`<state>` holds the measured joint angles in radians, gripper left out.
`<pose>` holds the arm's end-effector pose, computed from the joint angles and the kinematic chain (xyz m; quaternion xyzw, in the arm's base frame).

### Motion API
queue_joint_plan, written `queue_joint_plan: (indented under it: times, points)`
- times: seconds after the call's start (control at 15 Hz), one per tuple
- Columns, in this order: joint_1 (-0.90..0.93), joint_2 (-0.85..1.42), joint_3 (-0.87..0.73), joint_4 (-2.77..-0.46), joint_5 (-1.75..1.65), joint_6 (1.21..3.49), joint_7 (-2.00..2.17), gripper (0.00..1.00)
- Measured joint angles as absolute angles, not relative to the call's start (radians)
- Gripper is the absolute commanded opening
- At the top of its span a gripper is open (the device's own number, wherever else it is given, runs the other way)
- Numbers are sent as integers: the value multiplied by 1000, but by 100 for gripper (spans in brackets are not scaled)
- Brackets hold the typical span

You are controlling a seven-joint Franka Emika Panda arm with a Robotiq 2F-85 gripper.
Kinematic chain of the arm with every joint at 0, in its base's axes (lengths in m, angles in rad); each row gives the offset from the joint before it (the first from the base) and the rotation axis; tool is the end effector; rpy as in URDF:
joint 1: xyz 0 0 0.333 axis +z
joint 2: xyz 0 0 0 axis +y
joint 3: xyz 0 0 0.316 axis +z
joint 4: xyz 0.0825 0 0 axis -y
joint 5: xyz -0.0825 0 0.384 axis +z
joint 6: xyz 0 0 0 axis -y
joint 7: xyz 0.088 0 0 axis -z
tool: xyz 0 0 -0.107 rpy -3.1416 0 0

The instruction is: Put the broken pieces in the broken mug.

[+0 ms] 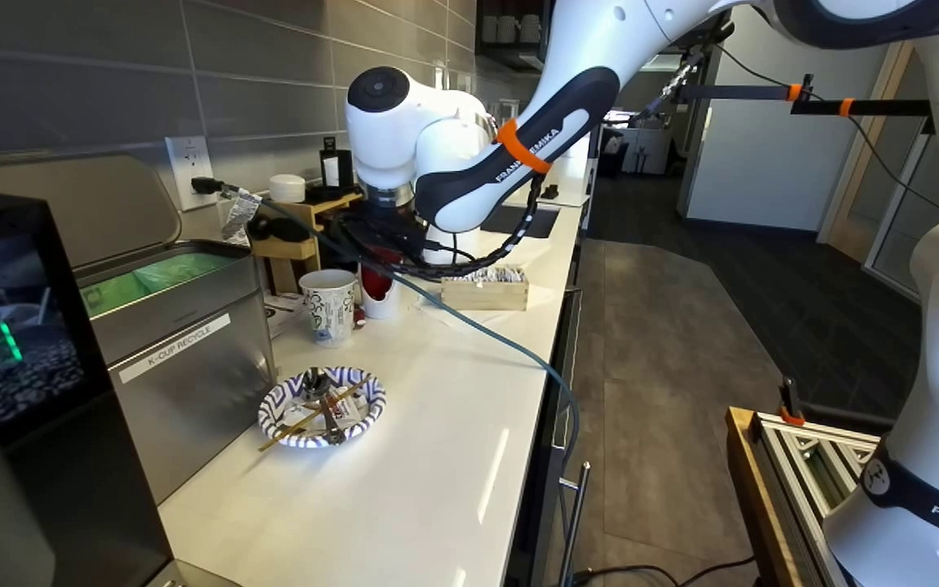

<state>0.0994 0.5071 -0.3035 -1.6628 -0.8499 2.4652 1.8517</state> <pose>0.6948 -0.1129 0.3569 0.7084 -0.5885 0.3574 0.1552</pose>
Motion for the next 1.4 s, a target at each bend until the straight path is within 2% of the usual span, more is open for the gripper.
queue_joint_plan:
  times: [1.4]
  points:
    - [99, 512, -265, -1717, -899, 2465, 1961, 2]
